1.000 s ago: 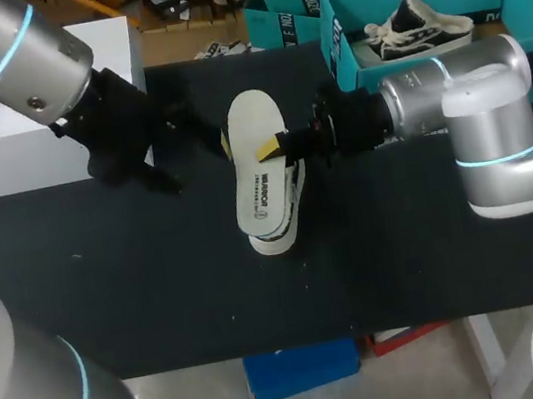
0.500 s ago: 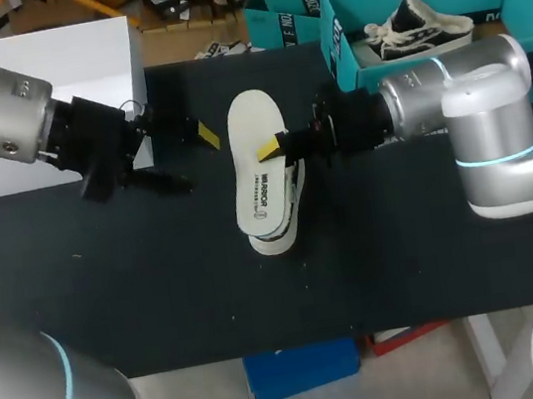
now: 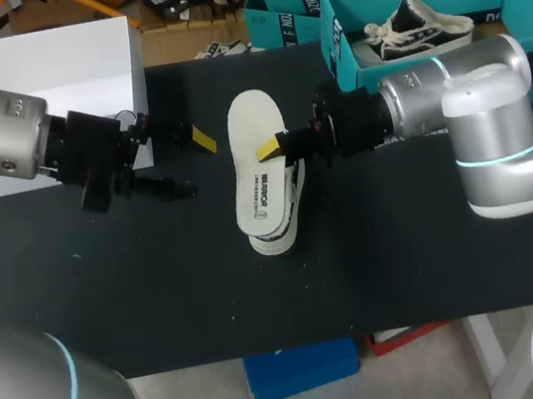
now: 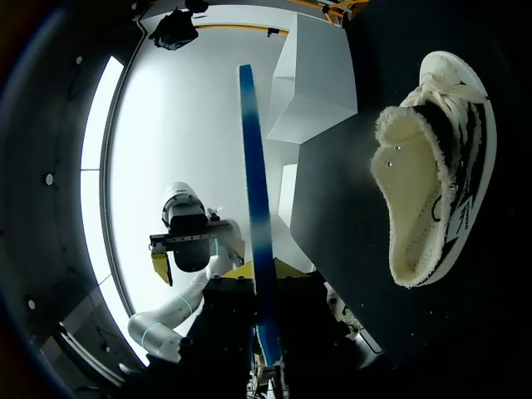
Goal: Take the shoe out of the shoebox, open the shoe tongue, remove and reinsert the insole, then place the shoe into the shoebox
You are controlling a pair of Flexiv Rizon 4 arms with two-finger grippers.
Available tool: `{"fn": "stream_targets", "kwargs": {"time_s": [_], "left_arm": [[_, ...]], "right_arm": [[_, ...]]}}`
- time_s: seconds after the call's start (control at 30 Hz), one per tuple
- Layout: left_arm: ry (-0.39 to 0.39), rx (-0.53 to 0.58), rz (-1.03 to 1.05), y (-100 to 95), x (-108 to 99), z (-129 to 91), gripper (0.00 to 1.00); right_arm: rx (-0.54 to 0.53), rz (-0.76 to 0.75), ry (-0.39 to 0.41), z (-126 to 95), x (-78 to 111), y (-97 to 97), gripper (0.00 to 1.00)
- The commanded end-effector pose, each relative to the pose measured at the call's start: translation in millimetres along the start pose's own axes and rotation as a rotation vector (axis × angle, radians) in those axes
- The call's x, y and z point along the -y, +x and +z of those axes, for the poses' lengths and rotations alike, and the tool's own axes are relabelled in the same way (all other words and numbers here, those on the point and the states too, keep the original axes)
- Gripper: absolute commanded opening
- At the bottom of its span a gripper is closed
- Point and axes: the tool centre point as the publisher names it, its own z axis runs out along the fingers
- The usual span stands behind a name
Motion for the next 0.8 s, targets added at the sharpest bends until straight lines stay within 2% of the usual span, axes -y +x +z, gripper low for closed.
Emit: {"fn": "stream_targets", "kwargs": {"time_s": [0.03,0.17,0.43,0.8], "left_arm": [[-0.046,0.109,0.034,7.9,3.8,3.3,1.0],[-0.097,0.193,0.027,13.6,-1.3,-0.1,1.0],[-0.149,0.237,-0.022,23.7,-14.6,4.1,1.0],[-0.18,0.34,-0.03,36.0,-27.5,33.1,1.0]], "right_arm": [[0.001,0.0,-0.002,1.5,0.0,-0.4,0.0],[0.001,0.0,-0.002,1.5,0.0,-0.4,0.0],[0.001,0.0,-0.002,1.5,0.0,-0.4,0.0],[0.001,0.0,-0.002,1.5,0.0,-0.4,0.0]]}}
